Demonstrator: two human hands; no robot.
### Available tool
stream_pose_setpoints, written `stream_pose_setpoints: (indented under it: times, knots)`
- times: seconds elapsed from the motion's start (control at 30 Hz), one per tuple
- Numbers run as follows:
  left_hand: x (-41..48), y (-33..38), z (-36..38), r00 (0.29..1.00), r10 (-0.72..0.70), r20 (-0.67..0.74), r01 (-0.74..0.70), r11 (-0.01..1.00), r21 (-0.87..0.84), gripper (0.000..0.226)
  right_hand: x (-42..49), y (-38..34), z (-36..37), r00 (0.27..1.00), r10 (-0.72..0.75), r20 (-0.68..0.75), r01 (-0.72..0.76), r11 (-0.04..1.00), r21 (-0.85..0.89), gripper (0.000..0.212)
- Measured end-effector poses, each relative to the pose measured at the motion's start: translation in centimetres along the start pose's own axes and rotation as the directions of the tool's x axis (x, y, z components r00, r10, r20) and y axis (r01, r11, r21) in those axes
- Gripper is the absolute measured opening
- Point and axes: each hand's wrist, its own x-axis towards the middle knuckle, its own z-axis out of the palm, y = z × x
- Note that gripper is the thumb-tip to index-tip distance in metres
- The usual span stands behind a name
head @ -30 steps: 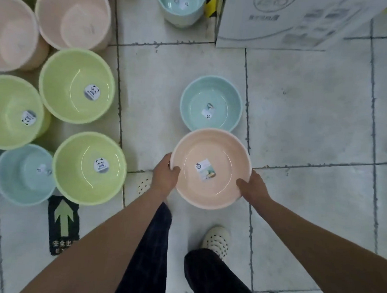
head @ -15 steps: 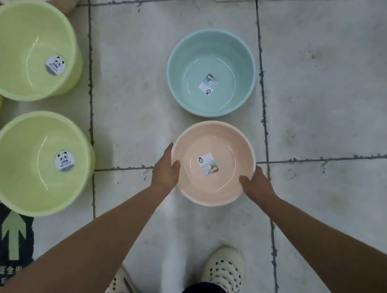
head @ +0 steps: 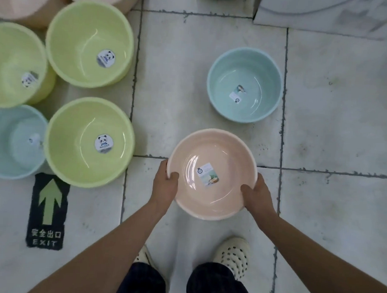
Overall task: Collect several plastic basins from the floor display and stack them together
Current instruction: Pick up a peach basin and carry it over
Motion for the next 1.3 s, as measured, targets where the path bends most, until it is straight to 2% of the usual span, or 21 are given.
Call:
stream_pose_setpoints:
  times: [0.1, 0.23, 0.47, 0.7, 0.83, 1.0, 1.3]
  knots:
    - [-4.2, 2.7, -6.0, 0.996, -0.042, -0.081, 0.04, 0.999, -0.021, 0.036, -6.2, -4.4, 2.1, 0.999, -0.038, 0.008, 0.038, 0.999, -0.037, 0.031]
    - [-9.1, 5.7, -15.6, 0.99, -0.088, -0.111, 0.083, 0.996, -0.045, 0.04, -14.1, -10.7, 5.3, 0.993, -0.089, 0.072, 0.099, 0.984, -0.148, 0.031]
    - [-15.8, 9.4, -30.8, 0.961, -0.164, -0.221, 0.129, 0.978, -0.165, 0.024, -25.7, -20.9, 12.5, 0.969, -0.127, 0.213, 0.19, 0.934, -0.304, 0.038]
    - [-18.2, 11.9, -42.4, 0.949, -0.183, -0.257, 0.123, 0.965, -0.233, 0.016, -33.0, -28.5, 20.0, 0.961, -0.171, 0.218, 0.245, 0.891, -0.383, 0.037]
    - [-18.4, 12.8, -48.1, 0.952, -0.188, -0.243, 0.127, 0.961, -0.245, 0.022, -35.9, -31.8, 24.0, 0.957, -0.162, 0.242, 0.244, 0.898, -0.365, 0.033]
    - [-18.2, 13.9, -54.4, 0.939, -0.221, -0.263, 0.156, 0.956, -0.249, 0.015, -38.6, -34.8, 28.6, 0.954, -0.136, 0.269, 0.224, 0.918, -0.328, 0.026]
    - [-15.7, 16.4, -65.4, 0.905, -0.313, -0.288, 0.218, 0.922, -0.32, 0.017, -40.9, -41.2, 38.2, 0.944, -0.077, 0.321, 0.177, 0.938, -0.297, 0.029]
